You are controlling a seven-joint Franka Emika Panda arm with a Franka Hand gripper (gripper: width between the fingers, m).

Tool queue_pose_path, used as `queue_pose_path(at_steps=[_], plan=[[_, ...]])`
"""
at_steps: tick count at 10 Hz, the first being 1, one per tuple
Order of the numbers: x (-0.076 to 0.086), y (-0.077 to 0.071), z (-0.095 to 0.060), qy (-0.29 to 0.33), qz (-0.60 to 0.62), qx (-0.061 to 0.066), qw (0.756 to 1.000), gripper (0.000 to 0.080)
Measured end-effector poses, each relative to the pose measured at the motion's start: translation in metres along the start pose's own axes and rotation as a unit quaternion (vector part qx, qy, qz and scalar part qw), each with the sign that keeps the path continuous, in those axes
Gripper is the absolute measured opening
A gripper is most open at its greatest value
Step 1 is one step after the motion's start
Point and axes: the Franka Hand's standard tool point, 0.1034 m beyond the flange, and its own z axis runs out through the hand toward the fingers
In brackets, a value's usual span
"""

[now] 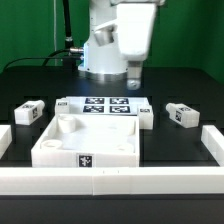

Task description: Assemble square table

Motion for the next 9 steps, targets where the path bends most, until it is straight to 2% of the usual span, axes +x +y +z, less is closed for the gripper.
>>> queue_pose_path(at_steps=[2, 6, 7, 8, 9], plan=[[-0.015, -0.007, 0.015, -0.003, 0.006, 0.016, 1.000, 0.0649], [-0.014, -0.007, 0.015, -0.003, 0.005, 0.016, 1.000, 0.0649], [-0.019, -0.014, 0.024, -0.005, 0.008, 0.025, 1.000, 0.0649], [-0.022, -0.021, 0.035, -0.004, 0.010, 0.027, 1.000, 0.0649], [-0.026, -0.030, 0.045, -0.005, 0.011, 0.038, 0.999, 0.0649]])
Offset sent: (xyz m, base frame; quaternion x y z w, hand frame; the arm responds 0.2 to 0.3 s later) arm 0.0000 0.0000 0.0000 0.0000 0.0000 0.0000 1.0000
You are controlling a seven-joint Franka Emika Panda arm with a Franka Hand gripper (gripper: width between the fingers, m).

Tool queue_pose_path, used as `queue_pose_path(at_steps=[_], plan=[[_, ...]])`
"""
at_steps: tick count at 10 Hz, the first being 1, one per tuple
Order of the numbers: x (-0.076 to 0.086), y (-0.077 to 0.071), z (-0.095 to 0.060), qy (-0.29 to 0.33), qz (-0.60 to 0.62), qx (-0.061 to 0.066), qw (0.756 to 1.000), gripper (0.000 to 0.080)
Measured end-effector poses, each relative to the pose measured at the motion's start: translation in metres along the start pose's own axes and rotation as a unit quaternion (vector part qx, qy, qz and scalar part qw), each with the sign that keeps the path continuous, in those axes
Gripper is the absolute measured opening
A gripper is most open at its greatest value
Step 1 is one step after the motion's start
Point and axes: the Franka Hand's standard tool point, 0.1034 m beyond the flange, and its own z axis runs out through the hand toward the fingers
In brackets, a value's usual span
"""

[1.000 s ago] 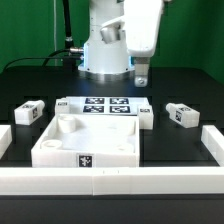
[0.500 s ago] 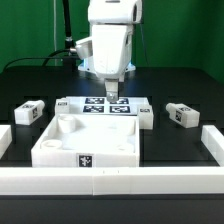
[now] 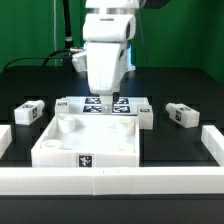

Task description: Assemble square table

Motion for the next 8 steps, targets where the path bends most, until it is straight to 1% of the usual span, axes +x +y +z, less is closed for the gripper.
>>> queue_pose_path(at_steps=[1, 2, 3, 4, 7, 8], plan=[[-0.004, -0.006, 0.011, -0.001, 0.000, 0.010, 1.000, 0.0649], [-0.007, -0.010, 0.021, 0.001, 0.001, 0.013, 1.000, 0.0649], [-0.008, -0.015, 0.031, 0.001, 0.002, 0.019, 1.000, 0.0649], [-0.009, -0.019, 0.036, 0.001, 0.003, 0.024, 1.000, 0.0649], [-0.010, -0.021, 0.040, 0.000, 0.005, 0.029, 1.000, 0.0649], [-0.010, -0.022, 0.040, 0.000, 0.007, 0.029, 1.000, 0.0617]])
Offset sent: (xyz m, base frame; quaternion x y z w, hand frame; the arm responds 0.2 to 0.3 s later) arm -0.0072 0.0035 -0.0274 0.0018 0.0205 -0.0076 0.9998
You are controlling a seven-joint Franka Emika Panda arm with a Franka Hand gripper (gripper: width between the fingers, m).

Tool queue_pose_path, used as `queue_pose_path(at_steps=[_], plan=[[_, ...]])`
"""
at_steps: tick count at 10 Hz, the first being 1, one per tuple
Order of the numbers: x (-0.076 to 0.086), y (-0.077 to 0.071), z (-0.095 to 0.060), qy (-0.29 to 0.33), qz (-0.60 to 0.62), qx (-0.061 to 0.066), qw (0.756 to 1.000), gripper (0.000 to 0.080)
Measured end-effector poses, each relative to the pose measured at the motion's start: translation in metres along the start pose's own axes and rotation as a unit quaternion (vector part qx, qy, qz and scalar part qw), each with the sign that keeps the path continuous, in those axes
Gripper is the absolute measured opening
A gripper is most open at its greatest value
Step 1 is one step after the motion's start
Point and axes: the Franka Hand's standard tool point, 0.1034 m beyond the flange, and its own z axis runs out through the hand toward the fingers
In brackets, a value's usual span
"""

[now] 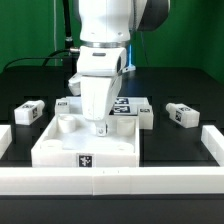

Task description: Assemble square table

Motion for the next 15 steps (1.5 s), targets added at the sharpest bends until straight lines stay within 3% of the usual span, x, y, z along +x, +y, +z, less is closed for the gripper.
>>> queue_pose_path(at_steps=[1, 2, 3, 5, 11, 12, 13, 15], plan=[[0.000, 0.000, 0.000, 0.000, 0.001, 0.000, 1.000, 0.0617], [0.000, 0.000, 0.000, 0.000, 0.001, 0.000, 1.000, 0.0424], [0.000, 0.000, 0.000, 0.000, 0.001, 0.000, 1.000, 0.0424], [0.000, 0.000, 0.000, 0.000, 0.001, 0.000, 1.000, 0.0075], [0.000, 0.000, 0.000, 0.000, 0.002, 0.001, 1.000, 0.0055], [0.000, 0.000, 0.000, -0.002, -0.013, 0.006, 1.000, 0.0055], [0.001, 0.005, -0.001, -0.004, -0.034, 0.014, 0.999, 0.0055], [0.013, 0.015, 0.000, -0.001, -0.068, 0.015, 0.998, 0.0055]])
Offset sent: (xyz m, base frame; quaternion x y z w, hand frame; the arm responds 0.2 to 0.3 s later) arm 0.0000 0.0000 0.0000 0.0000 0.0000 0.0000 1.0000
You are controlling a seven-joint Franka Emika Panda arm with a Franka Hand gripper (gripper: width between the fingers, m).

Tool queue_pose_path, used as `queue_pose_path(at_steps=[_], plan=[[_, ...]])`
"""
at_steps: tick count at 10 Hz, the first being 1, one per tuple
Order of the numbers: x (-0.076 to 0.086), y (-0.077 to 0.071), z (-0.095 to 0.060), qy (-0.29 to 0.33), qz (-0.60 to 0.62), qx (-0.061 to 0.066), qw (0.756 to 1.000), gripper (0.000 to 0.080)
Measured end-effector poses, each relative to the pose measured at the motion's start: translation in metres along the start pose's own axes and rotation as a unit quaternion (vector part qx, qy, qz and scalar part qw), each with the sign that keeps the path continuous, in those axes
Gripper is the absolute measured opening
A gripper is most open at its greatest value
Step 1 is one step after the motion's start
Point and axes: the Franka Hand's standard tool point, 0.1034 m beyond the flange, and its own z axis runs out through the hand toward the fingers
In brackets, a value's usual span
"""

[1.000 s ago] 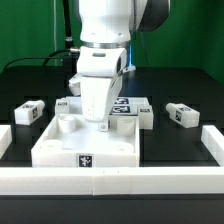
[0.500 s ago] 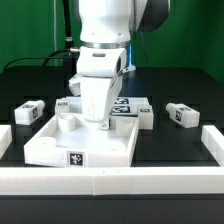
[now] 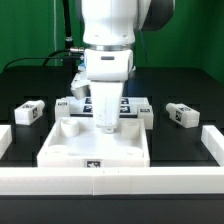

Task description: Assemble square table

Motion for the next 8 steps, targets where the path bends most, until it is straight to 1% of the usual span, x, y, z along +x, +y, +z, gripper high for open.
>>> queue_pose_path(at_steps=[2, 4, 5, 6, 7, 8], plan=[[0.019, 0.004, 0.000, 0.000, -0.010, 0.001, 1.000, 0.0055], [0.017, 0.004, 0.000, 0.000, -0.010, 0.001, 1.000, 0.0055], [0.021, 0.004, 0.000, 0.000, -0.005, 0.002, 1.000, 0.0055], [0.034, 0.009, -0.001, 0.001, -0.002, 0.007, 1.000, 0.0055], [0.048, 0.017, -0.002, 0.002, -0.007, 0.008, 1.000, 0.0055], [0.057, 0.017, 0.000, 0.003, -0.014, 0.011, 1.000, 0.0055]])
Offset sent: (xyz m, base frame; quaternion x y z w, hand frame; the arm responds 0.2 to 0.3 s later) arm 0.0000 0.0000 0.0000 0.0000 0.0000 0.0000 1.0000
